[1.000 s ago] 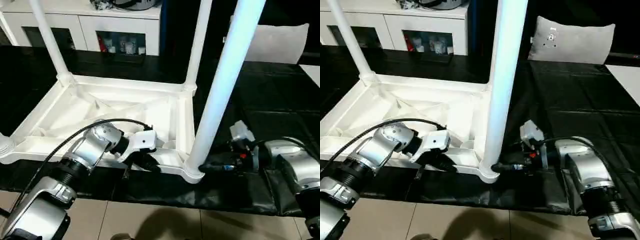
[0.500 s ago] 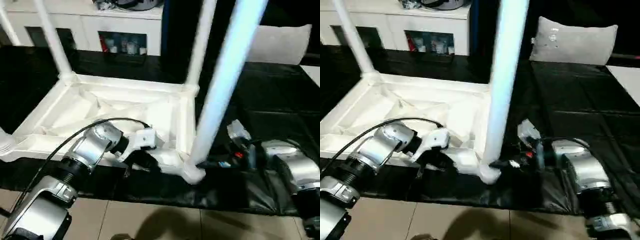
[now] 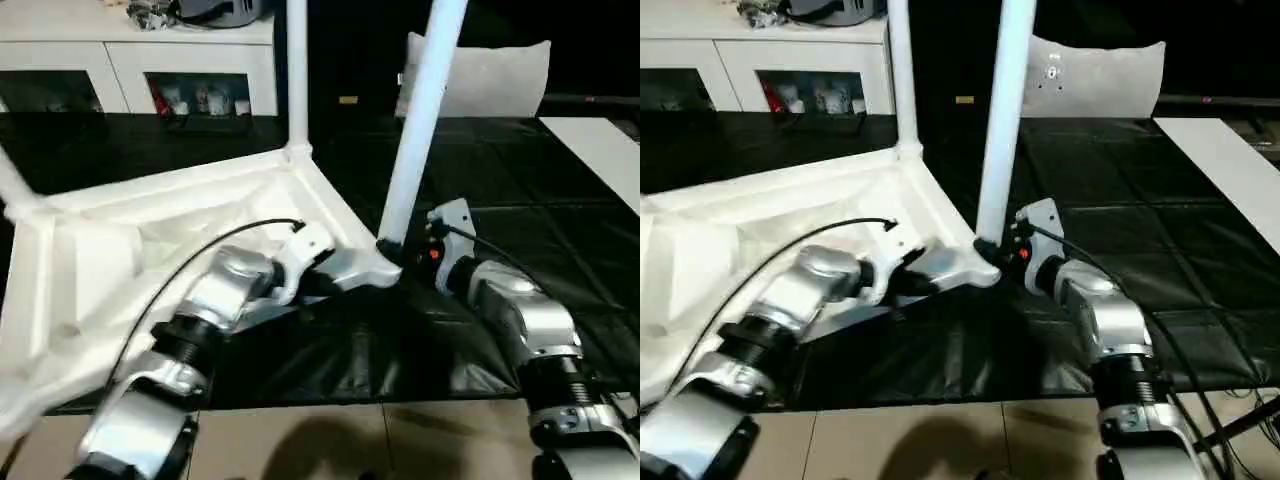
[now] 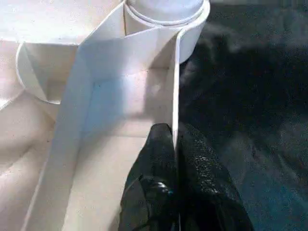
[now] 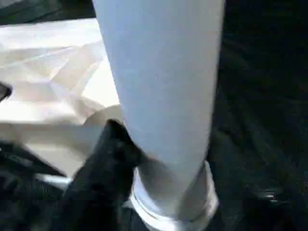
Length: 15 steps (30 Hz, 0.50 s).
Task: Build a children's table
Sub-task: Rotate leg to tighten
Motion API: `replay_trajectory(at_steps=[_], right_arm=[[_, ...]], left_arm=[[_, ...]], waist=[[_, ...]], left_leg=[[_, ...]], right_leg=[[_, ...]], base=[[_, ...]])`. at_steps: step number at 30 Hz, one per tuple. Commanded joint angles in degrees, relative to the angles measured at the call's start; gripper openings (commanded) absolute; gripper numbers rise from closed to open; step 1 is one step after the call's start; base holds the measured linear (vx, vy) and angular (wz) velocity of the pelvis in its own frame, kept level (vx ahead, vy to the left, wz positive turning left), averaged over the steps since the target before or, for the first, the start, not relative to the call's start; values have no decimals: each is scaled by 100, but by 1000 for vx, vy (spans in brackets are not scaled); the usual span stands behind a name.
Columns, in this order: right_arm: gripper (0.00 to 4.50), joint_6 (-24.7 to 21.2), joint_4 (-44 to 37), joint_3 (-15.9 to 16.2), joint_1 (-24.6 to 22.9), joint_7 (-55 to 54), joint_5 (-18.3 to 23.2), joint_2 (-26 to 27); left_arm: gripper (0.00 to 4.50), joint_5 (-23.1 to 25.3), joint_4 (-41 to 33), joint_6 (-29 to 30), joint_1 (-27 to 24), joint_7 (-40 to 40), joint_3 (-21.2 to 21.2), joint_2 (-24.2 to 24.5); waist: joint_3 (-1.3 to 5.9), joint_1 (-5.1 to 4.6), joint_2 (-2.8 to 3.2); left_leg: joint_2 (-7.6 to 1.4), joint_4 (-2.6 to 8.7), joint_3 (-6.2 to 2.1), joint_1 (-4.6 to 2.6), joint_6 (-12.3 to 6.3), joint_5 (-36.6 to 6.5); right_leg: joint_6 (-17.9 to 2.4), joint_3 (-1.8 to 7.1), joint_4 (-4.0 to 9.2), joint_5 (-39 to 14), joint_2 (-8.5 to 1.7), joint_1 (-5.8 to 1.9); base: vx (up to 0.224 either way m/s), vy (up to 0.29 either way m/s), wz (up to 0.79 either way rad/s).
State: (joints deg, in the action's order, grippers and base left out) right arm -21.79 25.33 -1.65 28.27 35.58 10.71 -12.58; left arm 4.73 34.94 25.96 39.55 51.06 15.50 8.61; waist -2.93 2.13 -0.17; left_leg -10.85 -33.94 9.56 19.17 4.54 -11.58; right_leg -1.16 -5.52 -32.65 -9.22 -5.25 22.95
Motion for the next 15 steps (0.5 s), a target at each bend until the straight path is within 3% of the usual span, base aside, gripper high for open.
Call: replay_trajectory(at_steps=[1,5,8,10,12,13,15], right_arm=[[280,-59,38,337,-120,186,-15,140],[310,80,-223,396,-320,421,-8,-21],[349,294,-595,309,-609,760,131,-255],[356,348,-716,245,-790,1047,169,-549],[364,391,-748,159,-942,1347,204,-883],[392,366,-758,135,-958,1395,233,-924],[400,264,-953,-205,-1172,1879,545,-1374]], left_arm=[[0,-163,-112,-147,110,11,89,-191],[0,-12,-109,-341,88,121,187,3],[0,131,-15,-629,110,206,249,212],[0,213,59,-827,125,307,320,362],[0,244,109,-1014,127,422,364,481],[0,243,113,-1033,126,434,365,493],[0,230,115,-1322,81,662,428,664]], waist=[[348,54,-25],[355,128,-67],[356,201,-31],[357,220,-49],[367,270,-38],[374,279,-36],[381,294,-41]], left_leg=[[-149,450,-53,36,-324,-1507],[-154,434,-23,77,-423,-1200],[-159,437,-19,75,-440,-1041],[-161,432,-7,88,-458,-999],[-172,429,-13,95,-507,-907],[-184,432,-20,106,-504,-855],[-184,422,-16,98,-562,-831]], right_leg=[[-741,203,498,-2550,-316,-262],[-864,243,425,-2195,-330,-299],[-831,250,418,-2161,-340,-302],[-801,251,418,-2107,-333,-312],[-858,244,389,-1868,-319,-333],[-907,246,364,-1752,-333,-343],[-978,245,359,-1615,-324,-347]], base=[[0,0,0],[0,0,0],[0,0,0],[0,0,0],[0,0,0],[0,0,0],[0,0,0]])
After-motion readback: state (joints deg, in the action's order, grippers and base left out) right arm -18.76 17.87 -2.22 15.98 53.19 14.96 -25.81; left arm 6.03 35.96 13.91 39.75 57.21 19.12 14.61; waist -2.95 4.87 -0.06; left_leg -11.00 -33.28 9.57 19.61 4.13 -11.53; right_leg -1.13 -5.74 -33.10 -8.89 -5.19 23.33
